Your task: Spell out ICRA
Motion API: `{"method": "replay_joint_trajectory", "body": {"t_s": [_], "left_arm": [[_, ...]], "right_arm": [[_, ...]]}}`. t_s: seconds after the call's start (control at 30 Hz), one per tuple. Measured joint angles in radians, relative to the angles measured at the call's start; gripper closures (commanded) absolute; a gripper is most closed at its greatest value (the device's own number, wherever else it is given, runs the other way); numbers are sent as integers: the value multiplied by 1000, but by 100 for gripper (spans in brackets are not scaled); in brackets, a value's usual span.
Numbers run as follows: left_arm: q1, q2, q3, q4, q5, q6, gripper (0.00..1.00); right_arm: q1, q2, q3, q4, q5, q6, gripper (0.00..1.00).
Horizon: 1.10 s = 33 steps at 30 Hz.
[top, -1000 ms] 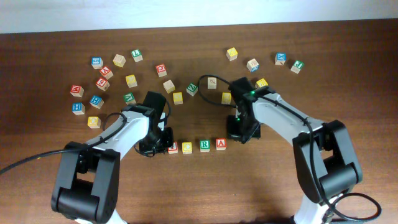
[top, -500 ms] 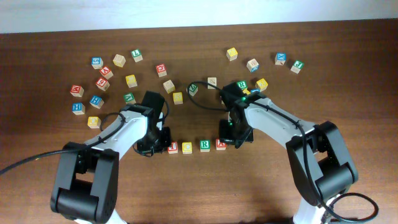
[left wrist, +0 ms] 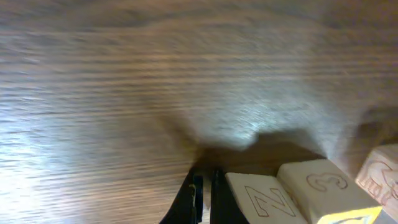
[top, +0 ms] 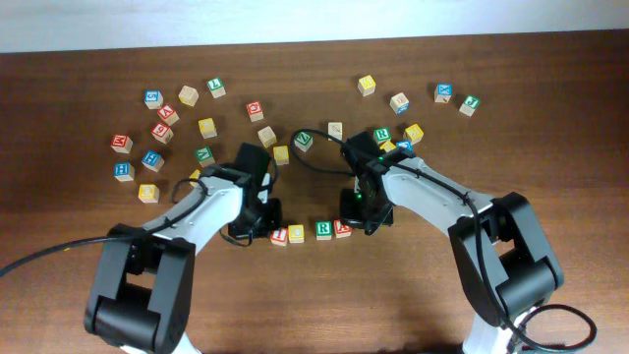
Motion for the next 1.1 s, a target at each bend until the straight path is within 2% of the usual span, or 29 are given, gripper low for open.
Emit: {"method": "replay_joint_trajectory", "body": {"t_s": [0.37,0.67,1.1], "left_arm": [[-14,0,0,-3,6,-39,100],[-14,0,0,-7,72,-109,100],[-13,0,-2,-18,50,-113,100]], "right_arm": [[23,4,0,1,-32,31,96],[23,5,0,18,-43,49,96],[22,7,0,14,-41,48,96]]}}
